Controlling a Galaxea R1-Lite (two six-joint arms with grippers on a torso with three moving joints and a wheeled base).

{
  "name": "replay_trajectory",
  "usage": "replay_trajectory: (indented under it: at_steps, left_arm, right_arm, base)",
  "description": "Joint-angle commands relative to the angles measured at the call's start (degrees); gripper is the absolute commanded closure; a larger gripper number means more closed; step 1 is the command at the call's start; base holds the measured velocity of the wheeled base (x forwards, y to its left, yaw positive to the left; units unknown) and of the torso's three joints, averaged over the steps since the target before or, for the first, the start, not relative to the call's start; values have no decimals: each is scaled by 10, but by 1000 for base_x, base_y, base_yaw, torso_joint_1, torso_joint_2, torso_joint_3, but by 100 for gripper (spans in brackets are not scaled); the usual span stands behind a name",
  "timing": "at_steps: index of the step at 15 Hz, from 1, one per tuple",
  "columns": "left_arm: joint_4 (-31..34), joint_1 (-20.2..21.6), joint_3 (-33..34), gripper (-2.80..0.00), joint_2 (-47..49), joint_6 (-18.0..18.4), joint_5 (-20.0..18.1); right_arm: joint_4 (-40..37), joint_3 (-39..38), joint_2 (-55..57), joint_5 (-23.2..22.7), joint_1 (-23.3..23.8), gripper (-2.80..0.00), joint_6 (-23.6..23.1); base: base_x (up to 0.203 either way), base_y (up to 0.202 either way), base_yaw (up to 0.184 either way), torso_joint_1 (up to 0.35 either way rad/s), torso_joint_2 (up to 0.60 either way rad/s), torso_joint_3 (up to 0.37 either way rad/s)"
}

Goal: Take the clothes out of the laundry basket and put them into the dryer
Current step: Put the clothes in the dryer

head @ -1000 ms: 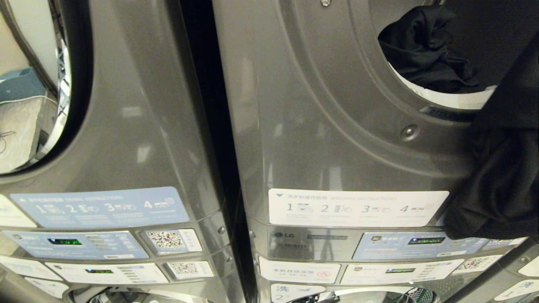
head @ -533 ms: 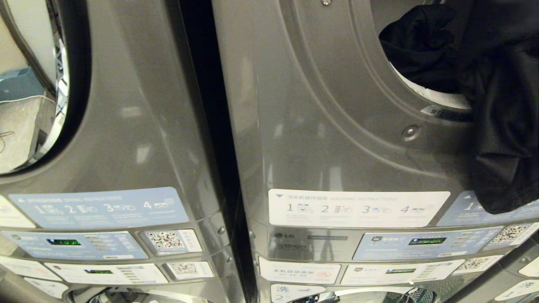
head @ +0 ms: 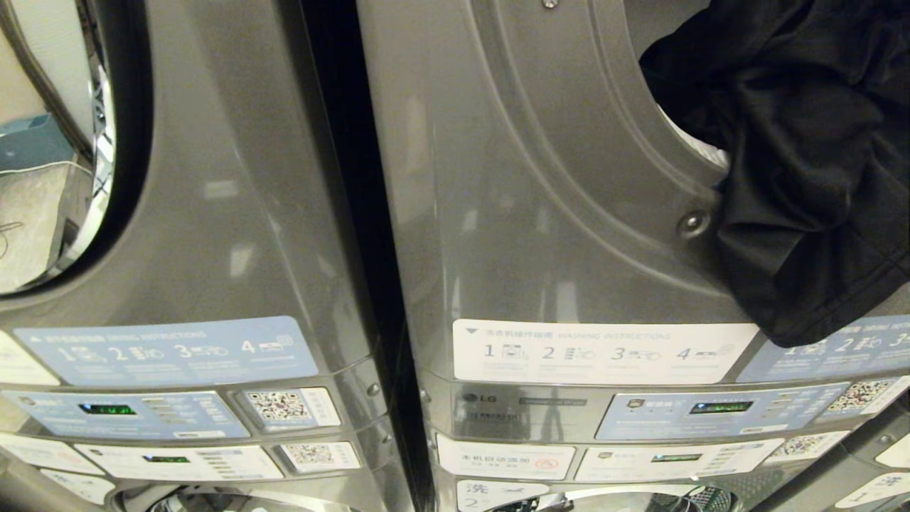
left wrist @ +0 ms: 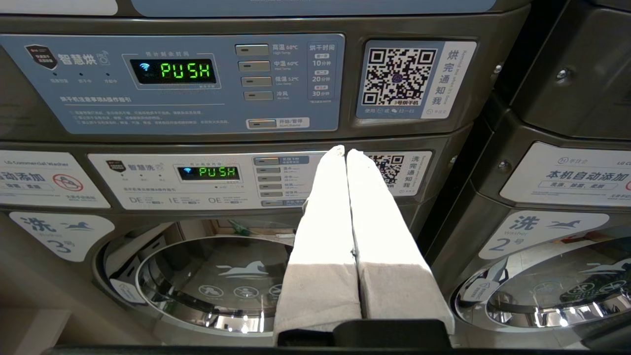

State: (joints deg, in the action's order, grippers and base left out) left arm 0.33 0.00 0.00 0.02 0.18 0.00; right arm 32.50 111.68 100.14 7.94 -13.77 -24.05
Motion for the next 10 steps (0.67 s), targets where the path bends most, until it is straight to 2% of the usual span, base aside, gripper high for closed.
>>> replay_trajectory:
  at_steps: [1, 4, 5, 8, 10]
  left_arm:
    - [0, 0, 1, 0, 0, 0, 0]
    - [0, 0, 1, 0, 0, 0, 0]
    - [0, 0, 1, 0, 0, 0, 0]
    - [0, 0, 1, 0, 0, 0, 0]
    - [0, 0, 0, 0, 0, 0, 0]
  right_arm:
    - [1, 0, 12, 1, -1, 0, 0]
    - [-7, -2, 22, 2, 0, 0, 21]
    - [-11, -6, 28, 2, -1, -280, 23]
    - [-18, -13, 40, 1, 0, -280, 33]
    - [-69, -17, 29, -1, 0, -280, 41]
  base:
    - [0, 0, 0, 0, 0, 0]
    - [0, 0, 0, 0, 0, 0]
    - [0, 0, 0, 0, 0, 0]
    - [0, 0, 0, 0, 0, 0]
    - [0, 0, 0, 0, 0, 0]
